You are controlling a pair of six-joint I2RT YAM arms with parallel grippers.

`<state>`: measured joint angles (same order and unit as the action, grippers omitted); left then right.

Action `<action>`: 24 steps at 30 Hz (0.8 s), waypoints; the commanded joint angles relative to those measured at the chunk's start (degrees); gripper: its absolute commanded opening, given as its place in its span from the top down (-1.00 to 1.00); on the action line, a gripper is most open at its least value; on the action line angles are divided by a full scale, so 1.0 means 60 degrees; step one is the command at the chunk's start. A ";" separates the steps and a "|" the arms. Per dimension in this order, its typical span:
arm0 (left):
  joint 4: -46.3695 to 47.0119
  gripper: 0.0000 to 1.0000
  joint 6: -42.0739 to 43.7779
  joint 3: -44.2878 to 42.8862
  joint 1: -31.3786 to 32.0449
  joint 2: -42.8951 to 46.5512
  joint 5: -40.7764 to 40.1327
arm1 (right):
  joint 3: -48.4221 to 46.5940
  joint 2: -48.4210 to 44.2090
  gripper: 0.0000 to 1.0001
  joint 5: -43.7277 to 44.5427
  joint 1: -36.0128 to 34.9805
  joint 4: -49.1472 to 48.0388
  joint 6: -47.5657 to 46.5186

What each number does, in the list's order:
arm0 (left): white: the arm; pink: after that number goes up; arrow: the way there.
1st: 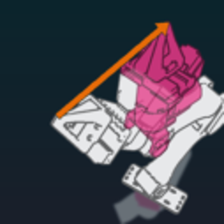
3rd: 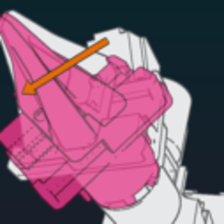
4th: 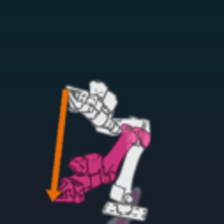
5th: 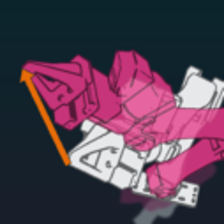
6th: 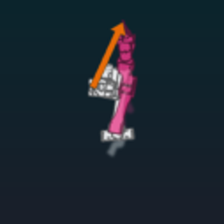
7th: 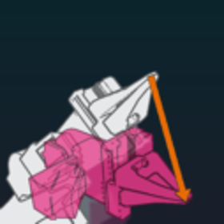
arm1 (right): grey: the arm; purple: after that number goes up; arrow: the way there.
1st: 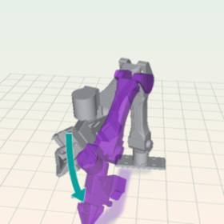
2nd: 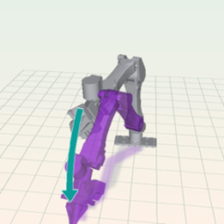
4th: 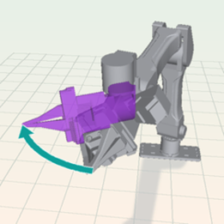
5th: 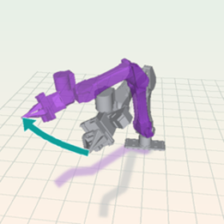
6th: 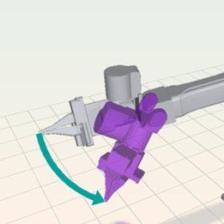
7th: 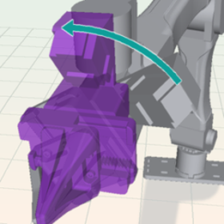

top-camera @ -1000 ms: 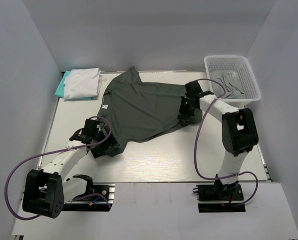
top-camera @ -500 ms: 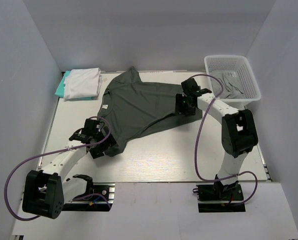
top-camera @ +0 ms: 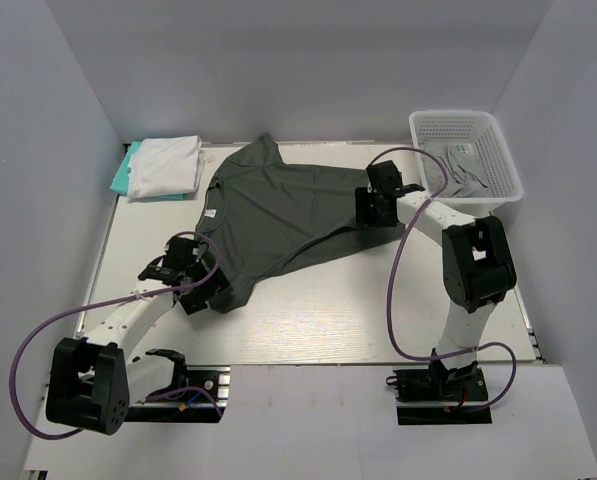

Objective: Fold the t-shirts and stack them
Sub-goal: Flatten out the tshirt

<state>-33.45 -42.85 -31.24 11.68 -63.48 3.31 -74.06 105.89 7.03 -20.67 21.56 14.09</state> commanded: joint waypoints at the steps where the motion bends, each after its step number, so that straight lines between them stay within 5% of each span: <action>1: 0.0434 -0.69 -0.0065 -0.0227 -0.0057 -0.0069 -0.0070 | -0.0137 0.0339 -0.23 0.0162 0.0061 -0.0722 -0.0707; 8: 0.0711 -0.29 -0.0168 0.0051 -0.0057 -0.0508 0.0049 | -0.0210 0.0677 -0.19 -0.0189 0.0163 -0.0883 -0.0722; 12: 0.0814 0.20 -0.0168 0.0051 -0.0057 -0.0699 -0.0039 | -0.0136 0.0649 -0.01 -0.0438 0.0119 -0.1059 -0.0634; 15: 0.0946 0.83 -0.0051 0.0051 0.0030 -0.0786 0.0048 | -0.0136 0.0678 0.41 -0.0672 0.0119 -0.1206 -0.0547; 16: 0.0946 1.00 -0.0051 0.0051 0.0030 -0.0787 0.0049 | -0.0195 0.0707 0.72 -0.0731 0.0119 -0.1148 -0.0517; 18: 0.0859 1.00 0.0081 -0.0124 0.0030 -0.0787 -0.0038 | -0.0254 0.0649 0.98 -0.0688 0.0119 -0.1002 -0.0430; 24: 0.0466 1.00 0.0169 -0.0314 0.0030 0.0340 -0.0171 | -0.0093 -0.0345 1.00 -0.0323 0.0134 0.0037 0.0505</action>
<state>-29.61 -42.63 -31.24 11.75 -65.80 3.27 -74.13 109.32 4.01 -20.10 18.33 13.02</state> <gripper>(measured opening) 0.026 0.009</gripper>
